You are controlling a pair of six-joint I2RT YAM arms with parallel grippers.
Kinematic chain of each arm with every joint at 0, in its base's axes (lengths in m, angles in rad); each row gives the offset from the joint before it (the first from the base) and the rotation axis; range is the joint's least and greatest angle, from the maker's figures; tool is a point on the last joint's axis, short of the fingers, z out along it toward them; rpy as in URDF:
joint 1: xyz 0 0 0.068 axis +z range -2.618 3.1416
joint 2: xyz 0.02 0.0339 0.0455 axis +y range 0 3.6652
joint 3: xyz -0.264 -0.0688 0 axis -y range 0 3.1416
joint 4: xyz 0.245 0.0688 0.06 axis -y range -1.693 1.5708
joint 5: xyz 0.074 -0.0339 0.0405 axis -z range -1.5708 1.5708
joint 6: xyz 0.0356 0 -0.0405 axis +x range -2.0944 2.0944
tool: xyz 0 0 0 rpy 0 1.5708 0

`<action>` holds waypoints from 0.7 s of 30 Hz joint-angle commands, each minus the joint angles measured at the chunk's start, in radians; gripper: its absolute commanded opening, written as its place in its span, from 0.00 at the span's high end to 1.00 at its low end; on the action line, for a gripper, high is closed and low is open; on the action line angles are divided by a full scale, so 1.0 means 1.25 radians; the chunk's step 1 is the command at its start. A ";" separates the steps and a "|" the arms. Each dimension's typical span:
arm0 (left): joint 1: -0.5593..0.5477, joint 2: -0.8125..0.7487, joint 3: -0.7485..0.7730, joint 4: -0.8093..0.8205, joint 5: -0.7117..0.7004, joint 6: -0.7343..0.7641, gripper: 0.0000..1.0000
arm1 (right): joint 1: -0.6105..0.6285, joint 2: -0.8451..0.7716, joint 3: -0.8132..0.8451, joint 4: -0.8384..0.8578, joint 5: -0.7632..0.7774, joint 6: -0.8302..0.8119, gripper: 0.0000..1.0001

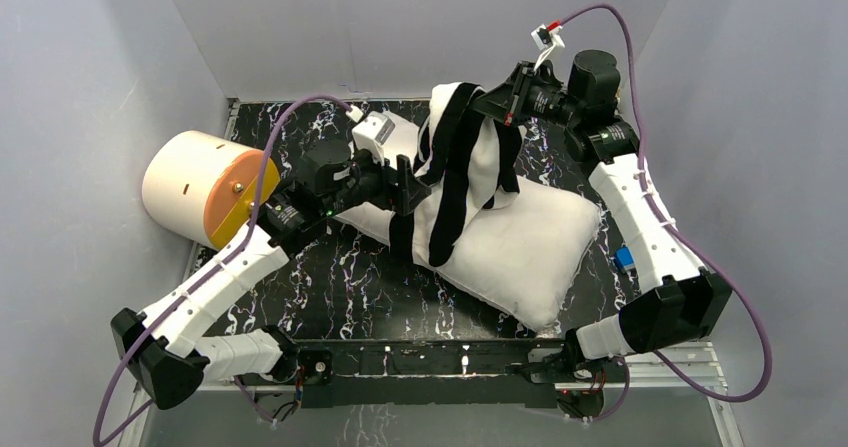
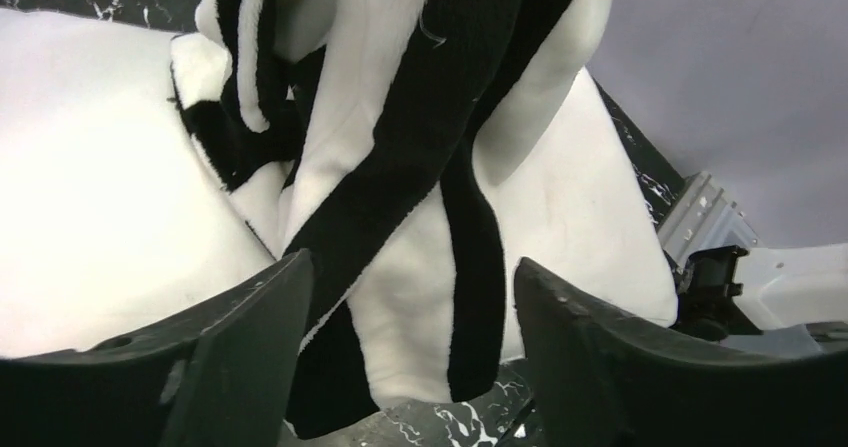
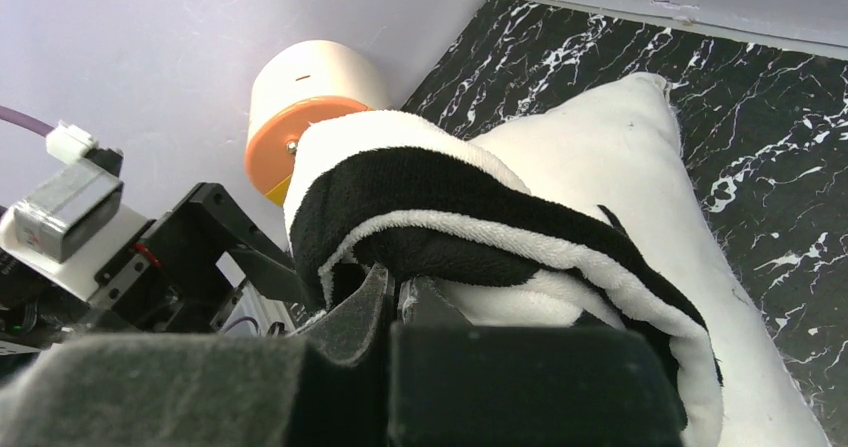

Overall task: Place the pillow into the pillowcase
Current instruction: Pick up the pillowcase from the center of the board.

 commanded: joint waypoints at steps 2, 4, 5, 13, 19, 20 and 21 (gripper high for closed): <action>0.001 0.005 -0.039 0.011 -0.041 0.037 0.22 | -0.001 0.008 0.012 0.057 -0.005 -0.012 1.00; 0.001 0.026 -0.045 0.001 -0.065 0.054 0.20 | -0.001 0.010 0.011 0.053 -0.003 -0.017 1.00; 0.002 0.035 -0.054 0.000 -0.073 0.063 0.20 | -0.001 0.011 0.010 0.053 -0.003 -0.019 1.00; 0.002 0.102 -0.107 0.041 -0.103 0.112 0.24 | -0.002 0.013 0.007 0.055 0.005 -0.030 1.00; 0.002 0.061 -0.019 -0.019 -0.109 0.065 1.00 | -0.001 0.054 0.029 0.055 0.072 -0.055 0.96; 0.002 0.045 0.003 -0.039 -0.151 0.056 1.00 | -0.001 0.074 0.045 0.047 0.094 -0.058 0.84; 0.002 0.027 0.029 -0.055 -0.205 0.054 1.00 | -0.001 0.098 0.070 0.020 0.117 -0.068 0.72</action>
